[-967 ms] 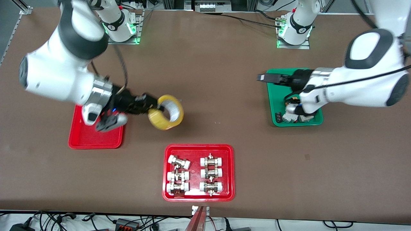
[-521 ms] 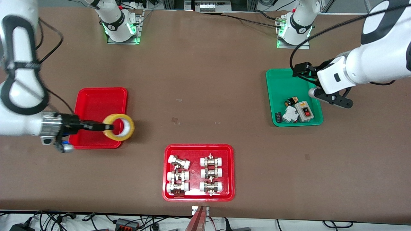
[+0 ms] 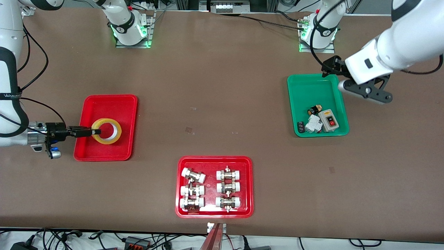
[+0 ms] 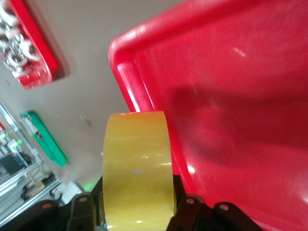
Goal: Left arm passes tape to right arm into tray
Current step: 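Lower the tape into the red tray and open the right gripper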
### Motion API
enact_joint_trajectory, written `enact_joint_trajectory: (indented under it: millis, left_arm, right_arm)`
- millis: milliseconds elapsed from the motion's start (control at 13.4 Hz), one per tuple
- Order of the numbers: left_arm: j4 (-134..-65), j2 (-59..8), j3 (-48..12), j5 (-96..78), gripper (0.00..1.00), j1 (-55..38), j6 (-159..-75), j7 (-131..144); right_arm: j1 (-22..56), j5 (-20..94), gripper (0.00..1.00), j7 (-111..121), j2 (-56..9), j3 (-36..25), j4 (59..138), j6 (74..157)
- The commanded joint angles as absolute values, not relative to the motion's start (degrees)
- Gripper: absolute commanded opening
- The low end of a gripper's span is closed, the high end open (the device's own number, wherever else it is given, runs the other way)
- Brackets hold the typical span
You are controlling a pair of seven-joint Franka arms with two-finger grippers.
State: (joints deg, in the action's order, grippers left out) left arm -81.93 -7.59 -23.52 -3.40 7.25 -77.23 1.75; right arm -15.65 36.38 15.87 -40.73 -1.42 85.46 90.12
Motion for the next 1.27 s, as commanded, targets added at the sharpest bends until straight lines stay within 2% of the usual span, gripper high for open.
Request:
enact_joint_trajectory:
  millis: [0,149,223,595,819,893,967,1042,1191]
  left_arm:
    - [-91.9,0.5,-16.8,-2.4,1.0,1.3,-82.1,0.7]
    - [-101.3,6.6,-13.9,-3.0,1.0,-0.3,-88.3,-0.1]
    - [-102.5,7.3,-12.9,-3.2,1.0,-0.3,-89.0,-0.9]
    - [-95.4,5.8,-12.3,-1.8,1.0,1.5,-89.5,-6.8]
    - [-95.7,2.3,-12.4,-1.5,1.0,2.4,-86.8,-7.0]
    - [-95.2,2.2,-11.7,-1.7,1.0,2.3,-85.6,-6.2]
    - [-95.1,2.1,-11.2,-1.5,1.0,1.6,-85.9,-6.2]
    - [-94.1,1.7,-10.6,-1.6,1.0,1.3,-86.6,-6.7]
    - [-90.2,-0.9,-8.3,-1.6,1.0,1.1,-87.3,-6.5]
  right_arm:
    - [-18.2,35.1,0.41,15.9,-40.3,-0.1,86.9,86.7]
    - [-19.1,34.5,0.41,19.7,-41.1,-0.1,87.5,87.3]
    - [-19.4,34.5,0.41,21.3,-41.9,-0.1,87.3,87.9]
    - [-19.4,35.4,0.42,22.1,-44.4,-0.1,87.5,88.8]
    - [-19.5,35.4,0.42,22.7,-44.6,-0.1,87.5,88.8]
    - [-19.5,35.4,0.46,22.7,-44.9,-0.1,87.5,88.8]
    - [-19.5,35.5,0.67,22.7,-45.1,-0.1,87.4,88.9]
    - [-19.5,35.6,1.0,22.7,-45.1,-0.1,87.5,88.9]
    - [-19.6,35.5,1.0,22.9,-45.1,-0.1,87.4,89.0]
